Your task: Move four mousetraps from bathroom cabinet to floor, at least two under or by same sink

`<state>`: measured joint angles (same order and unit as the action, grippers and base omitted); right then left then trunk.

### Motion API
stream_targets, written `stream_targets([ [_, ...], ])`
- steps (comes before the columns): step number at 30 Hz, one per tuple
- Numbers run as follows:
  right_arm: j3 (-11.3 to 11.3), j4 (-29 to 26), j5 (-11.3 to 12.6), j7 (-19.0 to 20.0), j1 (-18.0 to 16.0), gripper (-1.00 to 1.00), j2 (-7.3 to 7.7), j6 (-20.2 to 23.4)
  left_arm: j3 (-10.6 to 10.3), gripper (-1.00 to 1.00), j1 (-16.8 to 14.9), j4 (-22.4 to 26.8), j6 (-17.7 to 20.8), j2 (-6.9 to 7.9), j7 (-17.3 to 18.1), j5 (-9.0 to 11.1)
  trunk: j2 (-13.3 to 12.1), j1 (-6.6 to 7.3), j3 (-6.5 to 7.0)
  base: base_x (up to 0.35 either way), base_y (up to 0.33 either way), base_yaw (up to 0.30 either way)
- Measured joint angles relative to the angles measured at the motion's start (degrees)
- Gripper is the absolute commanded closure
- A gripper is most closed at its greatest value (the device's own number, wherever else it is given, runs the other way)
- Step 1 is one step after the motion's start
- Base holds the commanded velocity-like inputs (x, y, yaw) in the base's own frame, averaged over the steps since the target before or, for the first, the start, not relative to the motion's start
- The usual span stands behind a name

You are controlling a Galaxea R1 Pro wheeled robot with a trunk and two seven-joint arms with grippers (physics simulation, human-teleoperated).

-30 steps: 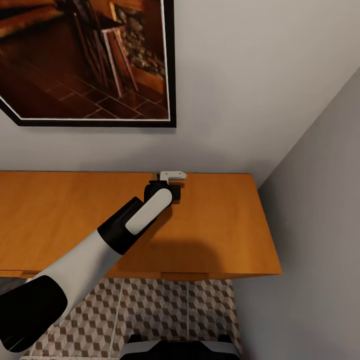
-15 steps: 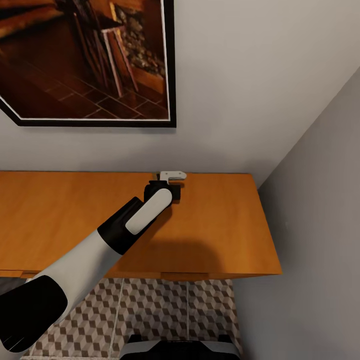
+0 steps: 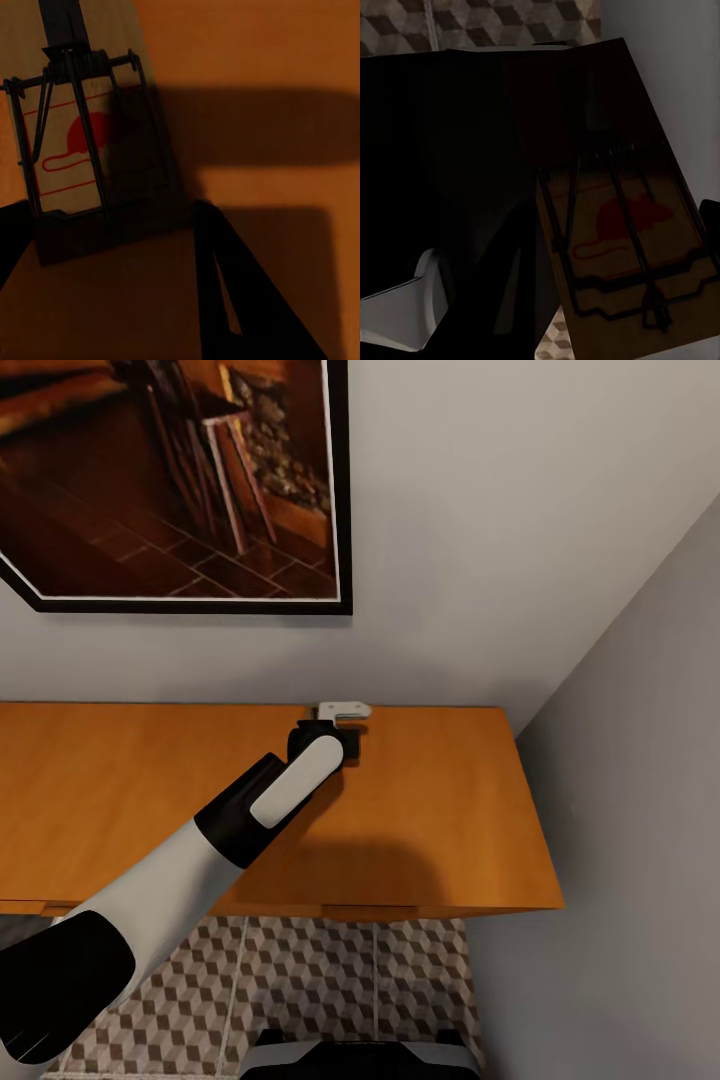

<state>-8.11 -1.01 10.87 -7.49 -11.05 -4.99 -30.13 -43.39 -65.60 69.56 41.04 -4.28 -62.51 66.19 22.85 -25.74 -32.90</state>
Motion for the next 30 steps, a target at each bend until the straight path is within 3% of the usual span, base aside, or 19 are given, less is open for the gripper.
stream_targets([
  [4,0.00,0.00,0.00,0.00,0.00,1.00,-0.01,0.00,0.02,1.00,0.02,-0.03,0.82,-0.11,-2.49,-0.07,0.00,0.00,0.00,0.000,0.000,0.000],
  [7,0.00,-0.04,0.00,0.00,0.00,1.00,-0.07,0.00,0.19,1.00,0.03,0.65,5.16,-0.12,-3.74,-0.24,-0.02,-0.02,0.00,0.000,0.000,0.000],
  [10,0.00,-0.04,0.00,0.00,0.00,1.00,-0.08,0.00,1.96,1.00,0.02,1.61,6.52,-0.12,-3.87,-0.13,-0.02,-0.01,0.00,0.000,0.000,0.000],
  [15,0.01,-0.04,0.01,0.01,0.00,1.00,-0.09,0.00,4.07,1.00,0.03,1.98,7.01,-0.12,-3.94,-0.12,-0.02,-0.01,-0.01,0.000,0.000,0.000],
  [30,0.01,-0.08,0.00,0.01,0.00,1.00,-0.03,0.00,4.25,1.00,0.05,1.91,7.08,-0.11,-3.95,-0.11,-0.02,-0.04,-0.01,-0.050,0.000,0.000],
])
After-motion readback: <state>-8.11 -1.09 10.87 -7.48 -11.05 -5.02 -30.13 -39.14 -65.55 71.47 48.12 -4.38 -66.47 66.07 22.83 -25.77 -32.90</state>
